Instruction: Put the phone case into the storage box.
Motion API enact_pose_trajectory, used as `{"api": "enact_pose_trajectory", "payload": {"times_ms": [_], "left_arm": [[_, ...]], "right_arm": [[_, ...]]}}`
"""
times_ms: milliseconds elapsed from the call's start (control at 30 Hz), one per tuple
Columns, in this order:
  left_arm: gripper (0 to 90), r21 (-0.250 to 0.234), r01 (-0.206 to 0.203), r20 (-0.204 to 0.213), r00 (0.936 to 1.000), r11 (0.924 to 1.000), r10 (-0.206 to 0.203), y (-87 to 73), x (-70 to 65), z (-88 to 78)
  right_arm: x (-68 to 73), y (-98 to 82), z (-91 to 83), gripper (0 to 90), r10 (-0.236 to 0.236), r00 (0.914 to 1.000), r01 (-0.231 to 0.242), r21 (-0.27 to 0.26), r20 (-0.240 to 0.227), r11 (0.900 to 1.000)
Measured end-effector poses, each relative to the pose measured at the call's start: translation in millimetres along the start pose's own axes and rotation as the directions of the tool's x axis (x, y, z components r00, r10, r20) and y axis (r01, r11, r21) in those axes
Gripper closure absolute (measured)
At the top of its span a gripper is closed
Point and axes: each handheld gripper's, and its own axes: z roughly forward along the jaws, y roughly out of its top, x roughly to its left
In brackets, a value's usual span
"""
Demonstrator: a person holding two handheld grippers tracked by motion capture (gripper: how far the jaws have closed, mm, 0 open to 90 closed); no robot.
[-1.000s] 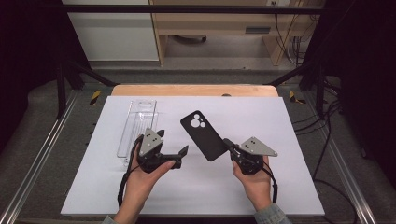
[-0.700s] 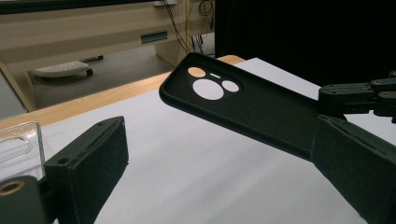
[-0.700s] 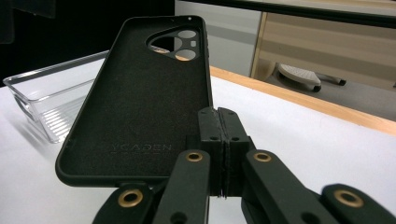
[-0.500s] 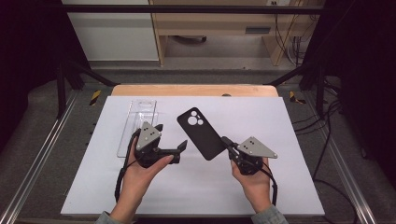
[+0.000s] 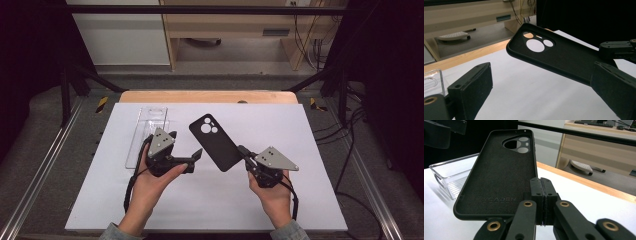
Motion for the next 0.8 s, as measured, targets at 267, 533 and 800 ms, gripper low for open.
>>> {"api": "enact_pose_trajectory", "payload": {"times_ms": [267,533,800], "left_arm": [[4.3,0.008,0.031,0.019,0.9993,0.9995,-0.032,3.0,5.6,4.2],[6.9,0.035,0.134,0.076,0.9878,0.9904,-0.136,-1.6,19.4,15.8],[19.8,0.041,0.201,0.092,0.9747,0.9788,-0.204,-1.8,32.4,21.0]], "right_arm": [[2.8,-0.4,-1.4,89.9,-0.013,0.9999,0.013,-0.007,0.003,1.000],[5.3,-1.2,-2.7,89.8,-0.016,0.9999,0.016,-0.013,0.002,1.000],[5.6,-2.3,-3.7,89.8,-0.018,0.9998,0.018,-0.022,0.005,1.000]]}}
